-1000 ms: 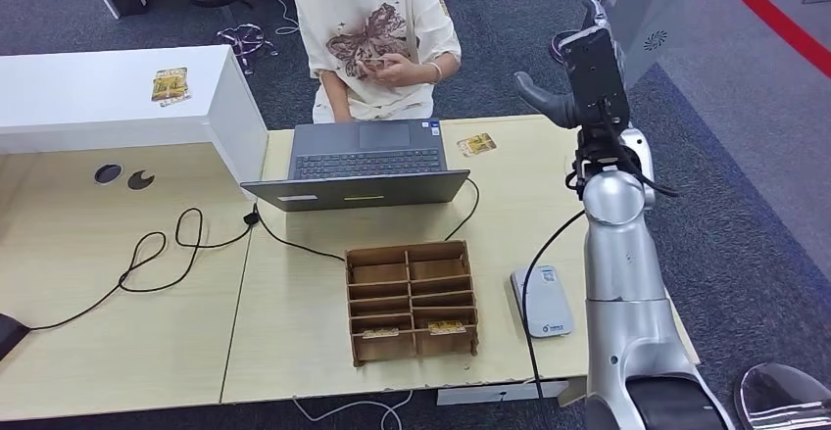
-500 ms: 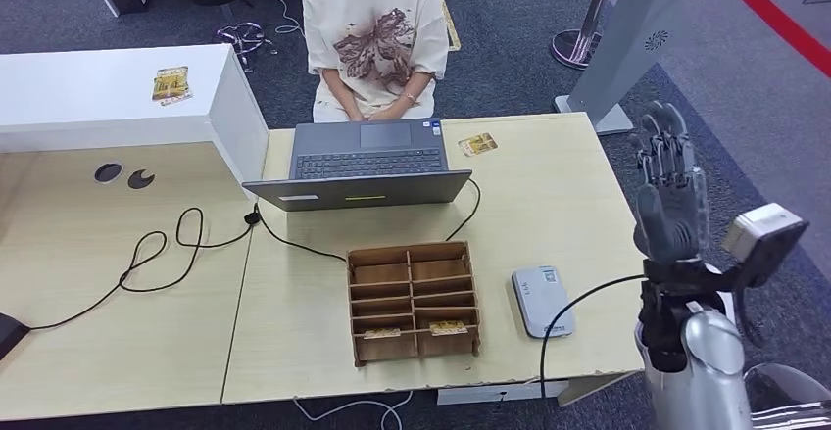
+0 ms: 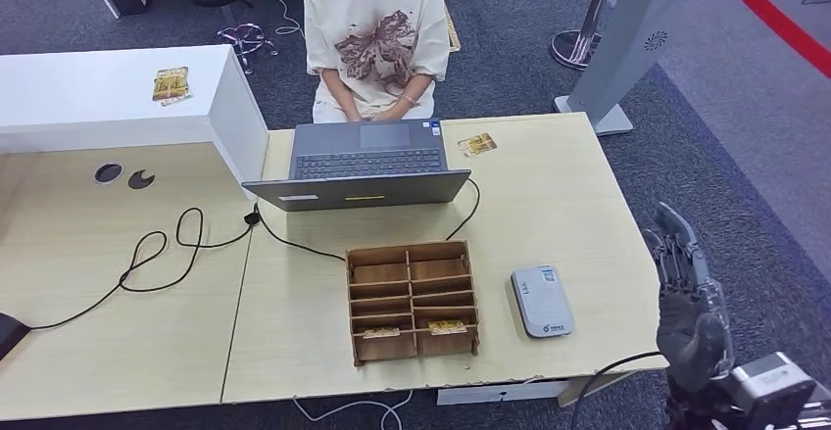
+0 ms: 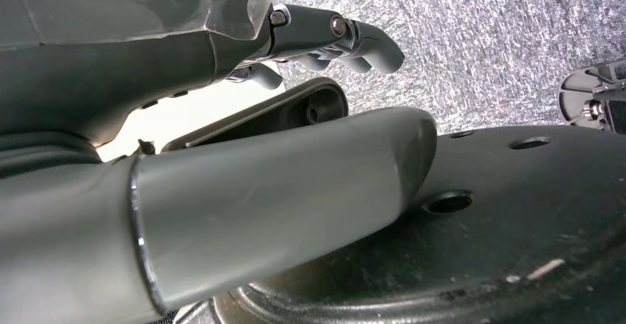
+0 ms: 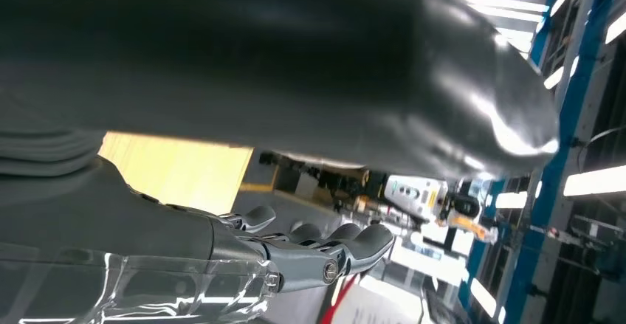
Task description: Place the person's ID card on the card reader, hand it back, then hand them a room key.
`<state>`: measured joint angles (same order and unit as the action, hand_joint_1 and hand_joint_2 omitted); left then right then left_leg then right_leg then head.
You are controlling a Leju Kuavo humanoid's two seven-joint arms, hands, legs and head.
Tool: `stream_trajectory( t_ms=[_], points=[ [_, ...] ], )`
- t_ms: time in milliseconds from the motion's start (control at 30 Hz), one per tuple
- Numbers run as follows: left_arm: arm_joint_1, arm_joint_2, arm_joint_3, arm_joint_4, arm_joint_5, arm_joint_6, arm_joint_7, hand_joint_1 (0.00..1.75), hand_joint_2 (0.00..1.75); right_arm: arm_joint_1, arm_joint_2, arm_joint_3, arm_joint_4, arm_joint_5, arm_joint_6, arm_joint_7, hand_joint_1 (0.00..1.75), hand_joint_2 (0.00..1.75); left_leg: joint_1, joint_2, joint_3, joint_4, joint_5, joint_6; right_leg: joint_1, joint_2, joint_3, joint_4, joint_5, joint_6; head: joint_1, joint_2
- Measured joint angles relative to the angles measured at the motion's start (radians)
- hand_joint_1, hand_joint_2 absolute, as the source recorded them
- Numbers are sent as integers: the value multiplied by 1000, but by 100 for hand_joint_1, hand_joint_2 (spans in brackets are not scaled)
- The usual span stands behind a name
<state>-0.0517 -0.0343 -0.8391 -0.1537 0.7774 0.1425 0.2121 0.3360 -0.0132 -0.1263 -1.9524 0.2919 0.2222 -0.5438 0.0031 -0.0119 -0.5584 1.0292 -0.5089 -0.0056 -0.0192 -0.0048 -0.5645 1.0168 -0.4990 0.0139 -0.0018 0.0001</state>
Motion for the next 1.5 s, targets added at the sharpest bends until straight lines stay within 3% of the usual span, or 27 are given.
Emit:
stream_trajectory(
  t_ms=[200,600,767,900,1033,1500],
  points=[
    [-3,-7,-7,1,18,21,-6,0,0,61,84,50,-27,162,-133,-22,0,0,0,0,0,0,0,0,0,1,0,0,0,0,0,0],
    [-6,-13,-29,5,33,51,15,0,0,80,179,143,19,434,-314,74,0,0,0,1,1,0,0,0,0,1,1,0,0,0,0,0],
    [-7,-14,-32,6,50,67,-2,0,0,78,192,177,25,469,-356,107,0,0,0,1,1,0,0,0,0,1,0,0,0,0,0,0],
    [-7,-15,-43,6,45,65,-2,0,0,77,199,193,28,399,-335,116,0,0,0,1,1,0,0,0,0,1,0,0,0,0,0,0],
    [-8,-17,-59,7,45,59,14,0,0,77,201,199,33,353,-312,108,0,175,0,1,1,0,0,0,0,1,1,0,0,0,0,0],
    [-11,-14,-134,13,-9,25,77,0,0,85,201,198,34,384,-308,85,0,175,0,1,1,0,0,0,0,2,0,0,0,0,0,0]
  ],
)
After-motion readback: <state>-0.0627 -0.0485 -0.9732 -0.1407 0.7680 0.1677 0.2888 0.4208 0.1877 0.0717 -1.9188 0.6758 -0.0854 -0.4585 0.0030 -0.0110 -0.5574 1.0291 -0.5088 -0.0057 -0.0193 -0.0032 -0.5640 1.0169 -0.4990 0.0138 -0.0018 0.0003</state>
